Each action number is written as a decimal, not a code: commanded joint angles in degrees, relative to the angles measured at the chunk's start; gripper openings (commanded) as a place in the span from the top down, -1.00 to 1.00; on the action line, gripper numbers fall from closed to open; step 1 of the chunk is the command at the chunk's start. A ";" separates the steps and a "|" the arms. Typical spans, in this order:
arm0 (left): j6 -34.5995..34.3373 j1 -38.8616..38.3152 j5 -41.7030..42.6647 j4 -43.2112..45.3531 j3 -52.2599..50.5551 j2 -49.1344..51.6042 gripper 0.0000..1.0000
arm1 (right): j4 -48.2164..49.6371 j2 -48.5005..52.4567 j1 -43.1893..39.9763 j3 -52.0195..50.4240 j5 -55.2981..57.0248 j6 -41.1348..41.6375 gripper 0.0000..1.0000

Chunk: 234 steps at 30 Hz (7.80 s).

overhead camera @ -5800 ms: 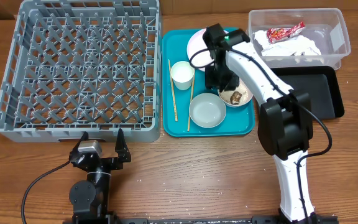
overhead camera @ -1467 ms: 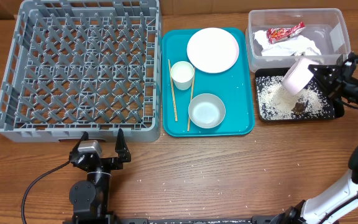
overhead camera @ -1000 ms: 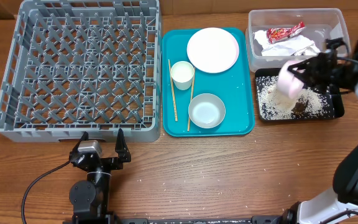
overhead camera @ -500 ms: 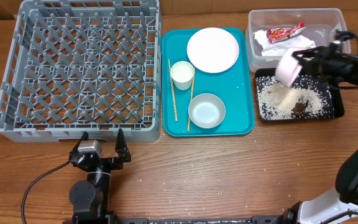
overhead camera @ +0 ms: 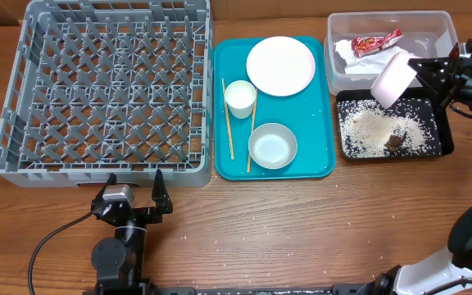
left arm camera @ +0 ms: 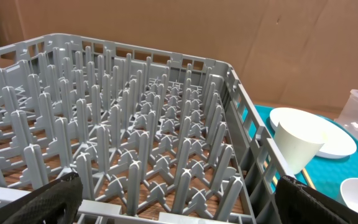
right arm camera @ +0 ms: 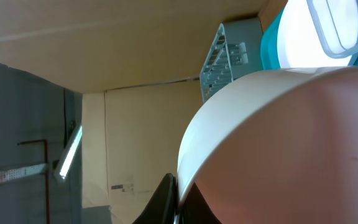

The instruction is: Sort waste into correct bins and load items into the dishwasher

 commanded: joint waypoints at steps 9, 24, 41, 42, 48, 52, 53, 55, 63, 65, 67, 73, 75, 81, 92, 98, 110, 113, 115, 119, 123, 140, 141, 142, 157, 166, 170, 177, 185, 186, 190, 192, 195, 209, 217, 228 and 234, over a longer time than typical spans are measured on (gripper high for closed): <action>1.07 0.26 -0.37 0.00 -0.28 -0.17 -1.00 | -1.18 -4.48 29.27 9.46 37.29 -3.48 0.92; 1.07 0.26 -0.37 0.00 -0.28 -0.17 -1.00 | -11.39 6.38 48.28 10.99 82.18 -10.34 0.92; 1.07 0.26 -0.37 0.00 -0.28 -0.17 -0.99 | -15.34 15.82 48.24 12.57 76.24 -13.49 0.31; 1.07 0.26 -0.37 0.00 -0.28 -0.17 -1.00 | -18.99 15.72 48.24 16.20 76.11 -13.49 0.30; 1.07 0.26 -0.37 0.00 -0.28 -0.17 -0.99 | -37.73 15.08 48.24 33.75 74.69 -12.81 0.21; 1.07 0.26 -0.37 0.00 -0.28 -0.17 -1.00 | -46.42 15.30 48.63 32.17 72.61 -10.14 0.07; 1.07 0.26 -0.37 0.00 -0.28 -0.17 -1.00 | -46.62 15.30 48.92 30.75 72.63 -9.97 0.07; 1.07 0.26 -0.37 0.00 -0.28 -0.17 -0.99 | -45.33 15.30 50.10 26.03 72.65 -8.13 0.08; 1.07 0.26 -0.37 0.00 -0.28 -0.17 -1.00 | -33.27 15.30 51.63 9.22 73.81 -1.11 0.44; 1.07 0.26 -0.37 0.00 -0.28 -0.17 -1.00 | -32.81 15.30 51.63 7.89 73.79 -1.16 0.45; 1.07 0.26 -0.37 0.00 -0.28 -0.17 -1.00 | -32.89 15.30 51.63 7.74 73.79 -1.16 0.46; 1.07 0.26 -0.37 0.00 -0.28 -0.17 -1.00 | -34.64 15.30 51.63 7.76 73.77 -1.16 0.46; 1.07 0.26 -0.37 0.00 -0.28 -0.17 -1.00 | -36.46 15.30 51.63 7.76 74.55 -1.18 0.46; 1.07 0.26 -0.37 0.00 -0.28 -0.17 -1.00 | -40.52 15.17 51.63 9.20 77.18 -2.84 0.47; 1.07 0.26 -0.37 0.00 -0.28 -0.17 -1.00 | -46.45 7.50 51.74 15.28 77.24 -2.73 0.45; 1.07 0.26 -0.37 0.02 -0.28 -0.17 -0.99 | -44.96 7.48 51.74 12.66 81.79 0.57 0.38; 1.07 0.26 -0.37 0.02 -0.28 -0.17 -1.00 | -32.00 7.48 53.96 7.80 76.83 -2.49 0.36; 1.07 0.26 -0.37 0.02 -0.28 -0.17 -1.00 | -30.01 7.48 56.76 7.80 77.22 -2.95 0.31; 1.07 0.26 -0.37 0.02 -0.28 -0.17 -1.00 | -29.00 7.48 58.36 7.80 77.22 -2.93 0.30; 1.07 0.26 -0.35 0.02 -0.28 -0.17 -1.00 | -26.95 7.58 61.86 7.80 78.09 -2.91 0.25; 1.07 0.26 -0.35 0.02 -0.28 -0.17 -1.00 | -26.73 7.80 63.54 7.80 79.78 -2.49 0.23; 1.07 0.26 -0.37 0.02 -0.28 -0.17 -0.99 | -26.05 7.80 63.56 7.80 83.01 3.78 0.24; 1.07 0.26 -0.37 0.02 -0.28 -0.17 -0.99 | -26.01 7.80 63.56 7.80 82.99 3.80 0.23; 1.07 0.26 -0.37 0.02 -0.28 -0.17 -1.00 | -26.01 7.80 63.58 7.80 82.99 3.96 0.24; 1.07 0.26 -0.37 0.02 -0.28 -0.17 -0.99 | -24.72 7.82 63.67 7.80 84.91 9.81 0.33; 1.07 0.26 -0.37 0.02 -0.28 -0.17 -0.99 | -16.94 7.82 63.67 7.80 84.94 12.63 0.31; 1.07 0.26 -0.35 0.02 -0.28 -0.17 -0.99 | -11.61 7.82 63.36 7.80 84.96 13.14 0.31; 1.05 0.26 -0.35 0.02 -0.28 -0.17 -1.00 | -5.62 8.07 60.39 7.82 84.70 14.82 0.29; 1.05 0.26 -0.35 0.00 -0.28 -0.17 -0.99 | -1.44 12.66 56.13 9.29 80.06 15.52 0.23; 1.05 0.26 -0.35 0.00 -0.28 -0.17 -0.99 | -0.98 13.51 55.82 9.66 79.45 15.50 0.24; 1.05 0.26 -0.35 0.00 -0.28 -0.17 -1.00 | 0.00 15.85 55.58 10.25 78.66 15.21 0.24; 1.05 0.26 -0.35 0.00 -0.28 -0.17 -1.00 | 0.17 16.20 55.58 10.25 78.68 15.06 0.24; 1.05 0.26 -0.35 0.00 -0.28 -0.17 -1.00 | 0.87 16.87 55.58 10.25 78.66 15.04 0.24; 1.05 0.26 -0.33 0.00 -0.28 -0.17 -0.99 | -0.61 19.06 56.17 10.23 78.16 13.53 0.81; 0.61 0.26 2.29 0.31 -0.28 -0.17 -1.00 | -7.61 13.18 52.50 12.94 70.20 8.96 0.93; -4.44 0.26 12.33 -6.08 9.75 3.69 -1.00 | -16.59 -7.82 39.32 13.16 49.62 -2.71 0.92; -8.00 0.26 15.32 -11.17 26.16 19.15 -1.00 | -22.56 -10.23 37.81 13.11 46.03 -5.62 0.92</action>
